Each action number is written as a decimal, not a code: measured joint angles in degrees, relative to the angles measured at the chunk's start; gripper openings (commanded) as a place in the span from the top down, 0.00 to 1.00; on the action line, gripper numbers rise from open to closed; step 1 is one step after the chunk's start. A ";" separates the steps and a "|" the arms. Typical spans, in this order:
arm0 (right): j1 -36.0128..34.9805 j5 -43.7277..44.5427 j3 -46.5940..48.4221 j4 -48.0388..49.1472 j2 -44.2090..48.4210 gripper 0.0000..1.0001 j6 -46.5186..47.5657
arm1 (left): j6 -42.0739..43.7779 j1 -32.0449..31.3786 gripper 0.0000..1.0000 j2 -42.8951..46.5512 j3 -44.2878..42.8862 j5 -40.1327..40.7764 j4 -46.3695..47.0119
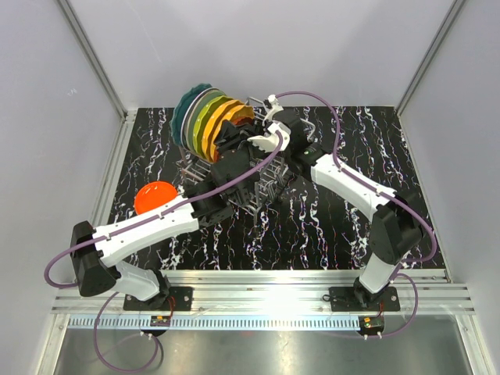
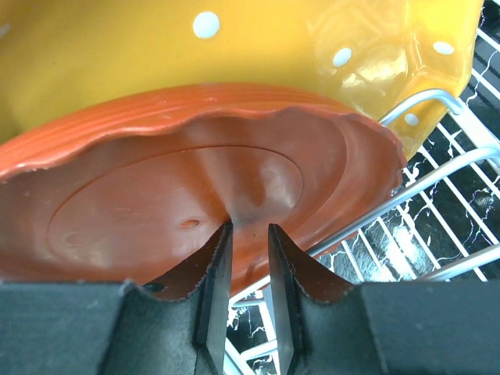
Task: Load the plates into the dish rack
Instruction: Insert the plate into the dish rack, then grab a plate with the left arm
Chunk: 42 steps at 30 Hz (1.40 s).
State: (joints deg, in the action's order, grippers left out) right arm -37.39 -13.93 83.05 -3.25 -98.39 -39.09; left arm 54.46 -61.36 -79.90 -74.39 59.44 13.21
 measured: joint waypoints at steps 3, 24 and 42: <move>-0.04 0.68 -0.02 0.00 0.07 0.68 0.02 | -0.55 0.00 0.47 0.15 -0.02 0.00 -0.68; -0.11 7.41 -3.28 -3.04 8.22 0.66 1.64 | -26.69 2.36 0.23 14.40 -5.42 -2.71 -21.46; -0.11 13.44 -12.81 -6.97 25.64 0.60 7.41 | -76.78 37.81 0.16 34.88 13.75 -15.56 -49.11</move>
State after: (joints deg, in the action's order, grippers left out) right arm -37.50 -0.49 70.24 -10.22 -72.75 -31.68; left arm -22.33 -23.55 -45.01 -60.64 43.88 -35.90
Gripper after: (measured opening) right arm 0.388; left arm 0.842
